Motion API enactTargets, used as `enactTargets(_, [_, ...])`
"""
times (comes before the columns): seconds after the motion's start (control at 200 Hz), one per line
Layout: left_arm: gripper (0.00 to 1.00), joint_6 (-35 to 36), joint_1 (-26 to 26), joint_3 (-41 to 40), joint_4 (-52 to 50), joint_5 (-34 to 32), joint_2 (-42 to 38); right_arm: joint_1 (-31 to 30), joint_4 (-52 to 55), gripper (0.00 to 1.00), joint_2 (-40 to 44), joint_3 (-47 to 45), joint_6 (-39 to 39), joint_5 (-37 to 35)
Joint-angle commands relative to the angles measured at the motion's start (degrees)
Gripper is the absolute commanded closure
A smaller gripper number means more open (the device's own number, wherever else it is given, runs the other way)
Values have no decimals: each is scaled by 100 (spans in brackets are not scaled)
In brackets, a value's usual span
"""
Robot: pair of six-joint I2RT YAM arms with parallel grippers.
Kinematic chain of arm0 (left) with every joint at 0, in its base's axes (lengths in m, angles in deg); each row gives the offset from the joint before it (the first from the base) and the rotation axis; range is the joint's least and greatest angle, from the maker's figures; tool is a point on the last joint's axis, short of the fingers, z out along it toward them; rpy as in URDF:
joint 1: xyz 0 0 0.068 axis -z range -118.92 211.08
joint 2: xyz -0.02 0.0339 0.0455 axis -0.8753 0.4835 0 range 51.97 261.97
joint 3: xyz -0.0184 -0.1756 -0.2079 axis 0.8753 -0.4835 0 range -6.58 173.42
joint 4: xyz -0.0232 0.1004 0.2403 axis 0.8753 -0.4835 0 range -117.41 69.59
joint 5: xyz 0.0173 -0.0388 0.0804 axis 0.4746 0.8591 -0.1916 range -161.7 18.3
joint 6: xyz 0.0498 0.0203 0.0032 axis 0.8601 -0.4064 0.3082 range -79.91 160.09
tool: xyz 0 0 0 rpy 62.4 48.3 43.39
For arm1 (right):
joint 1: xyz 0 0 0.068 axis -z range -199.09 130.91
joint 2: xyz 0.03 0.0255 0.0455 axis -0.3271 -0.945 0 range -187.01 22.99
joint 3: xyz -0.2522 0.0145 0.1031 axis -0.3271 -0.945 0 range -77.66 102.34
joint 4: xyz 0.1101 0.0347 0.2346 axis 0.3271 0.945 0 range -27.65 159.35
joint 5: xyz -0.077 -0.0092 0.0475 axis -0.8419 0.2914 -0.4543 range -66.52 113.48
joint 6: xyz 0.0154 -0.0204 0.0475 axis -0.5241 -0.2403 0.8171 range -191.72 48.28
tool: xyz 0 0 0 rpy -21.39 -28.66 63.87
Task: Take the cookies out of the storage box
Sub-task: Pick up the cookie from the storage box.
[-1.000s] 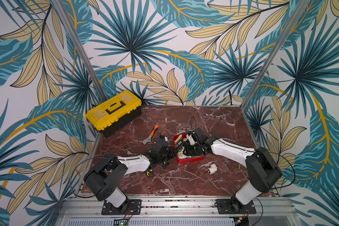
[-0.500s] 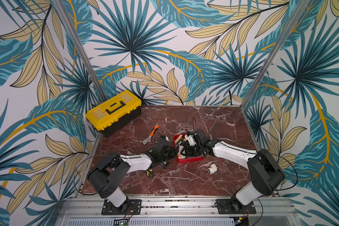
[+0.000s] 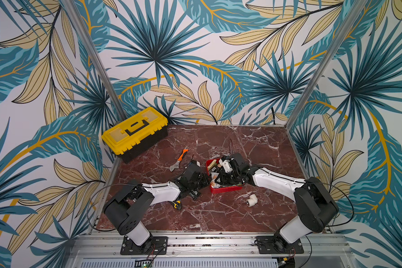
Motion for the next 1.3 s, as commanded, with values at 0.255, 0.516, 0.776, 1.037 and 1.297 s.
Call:
enactTargets(0.255, [66, 97, 23, 215, -72, -277, -414, 174, 467, 79, 414, -155, -48, -425])
enactTargets(0.516, [66, 59, 21, 96, -199, -594, -780, 238, 512, 83, 581, -109, 17, -172])
enactTargets(0.776, [65, -446, -18, -448, -441, -1687, -1703, 256, 501, 84, 933, 98, 264, 151])
enactTargets(1.037, [65, -1041, -147, -974, -1408, -2607, -2856, 155, -93, 87, 747, 238, 834, 632])
enactTargets(1.297, [65, -1275, -236, -1408, -2199, -3015, -3949, -498, -522, 87, -264, 1115, 1045, 456])
